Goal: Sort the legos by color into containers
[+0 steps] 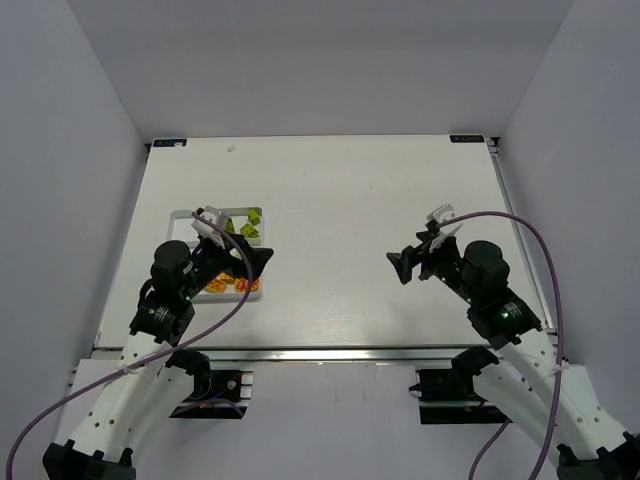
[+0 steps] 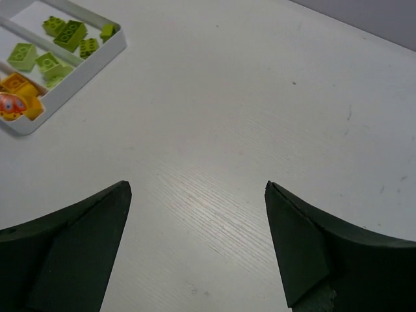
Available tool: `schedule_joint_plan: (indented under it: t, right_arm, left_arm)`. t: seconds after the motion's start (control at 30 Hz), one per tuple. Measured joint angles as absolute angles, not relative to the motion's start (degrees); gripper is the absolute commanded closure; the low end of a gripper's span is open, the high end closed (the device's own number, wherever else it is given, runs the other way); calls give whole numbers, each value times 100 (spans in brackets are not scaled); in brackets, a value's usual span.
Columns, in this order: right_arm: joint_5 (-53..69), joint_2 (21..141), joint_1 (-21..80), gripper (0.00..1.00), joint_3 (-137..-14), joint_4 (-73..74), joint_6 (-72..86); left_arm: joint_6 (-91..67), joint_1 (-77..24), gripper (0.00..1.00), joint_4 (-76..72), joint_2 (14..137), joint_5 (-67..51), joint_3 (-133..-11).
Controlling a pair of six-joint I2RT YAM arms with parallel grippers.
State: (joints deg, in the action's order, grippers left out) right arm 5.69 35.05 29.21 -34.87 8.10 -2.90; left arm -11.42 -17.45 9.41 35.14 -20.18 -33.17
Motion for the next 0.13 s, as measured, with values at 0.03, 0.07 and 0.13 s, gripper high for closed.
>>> schedule_joint_plan:
  t: [0.03, 0.07, 0.13]
  right_arm:
    - [471, 3485, 2886, 12, -3433, 770, -266]
    - [370, 3483, 2864, 12, -3382, 733, -242]
    - [174, 3505, 2845, 11, -3317, 722, -202]
  left_arm:
    - [-1140, -1756, 2, 939, 3503, -2023, -3317]
    - [-1140, -1767, 2, 939, 3492, -2027, -3317]
    - [-1140, -1780, 2, 939, 3476, -2043, -3319]
